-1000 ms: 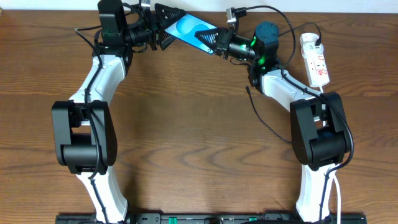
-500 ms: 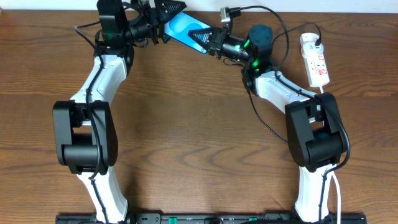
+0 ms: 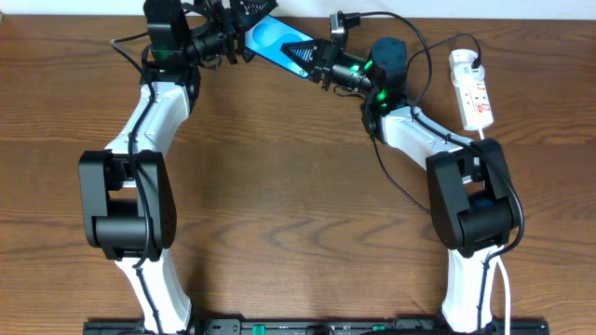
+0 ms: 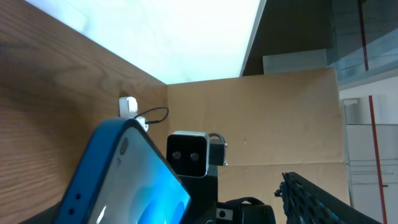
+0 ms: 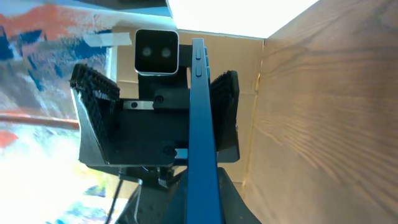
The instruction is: Plug charger to phone and switch on socket
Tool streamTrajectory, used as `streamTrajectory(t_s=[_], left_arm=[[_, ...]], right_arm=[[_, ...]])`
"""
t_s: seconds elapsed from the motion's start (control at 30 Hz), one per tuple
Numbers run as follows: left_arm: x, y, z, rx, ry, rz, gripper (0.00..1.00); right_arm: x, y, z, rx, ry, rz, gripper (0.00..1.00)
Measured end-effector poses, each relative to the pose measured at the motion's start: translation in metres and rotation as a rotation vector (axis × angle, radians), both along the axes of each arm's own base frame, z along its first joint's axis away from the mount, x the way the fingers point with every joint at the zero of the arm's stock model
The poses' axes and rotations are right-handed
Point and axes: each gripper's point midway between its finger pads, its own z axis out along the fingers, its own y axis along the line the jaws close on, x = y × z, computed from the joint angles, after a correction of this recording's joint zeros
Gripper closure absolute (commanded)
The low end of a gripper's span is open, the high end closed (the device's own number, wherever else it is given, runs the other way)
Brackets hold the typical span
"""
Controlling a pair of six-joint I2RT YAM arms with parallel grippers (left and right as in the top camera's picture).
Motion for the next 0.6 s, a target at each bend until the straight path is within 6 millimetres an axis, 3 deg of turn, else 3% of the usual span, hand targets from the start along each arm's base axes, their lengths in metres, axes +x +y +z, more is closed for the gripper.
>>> streamTrajectory(t_s=[0.6], left_arm=[[0.0048, -0.0053, -0.0002, 0.003, -0.002, 0.034, 0.23]], right_arm=[[0.0029, -0.003, 0.0002, 0.03, 0.079, -0.006, 0.99]])
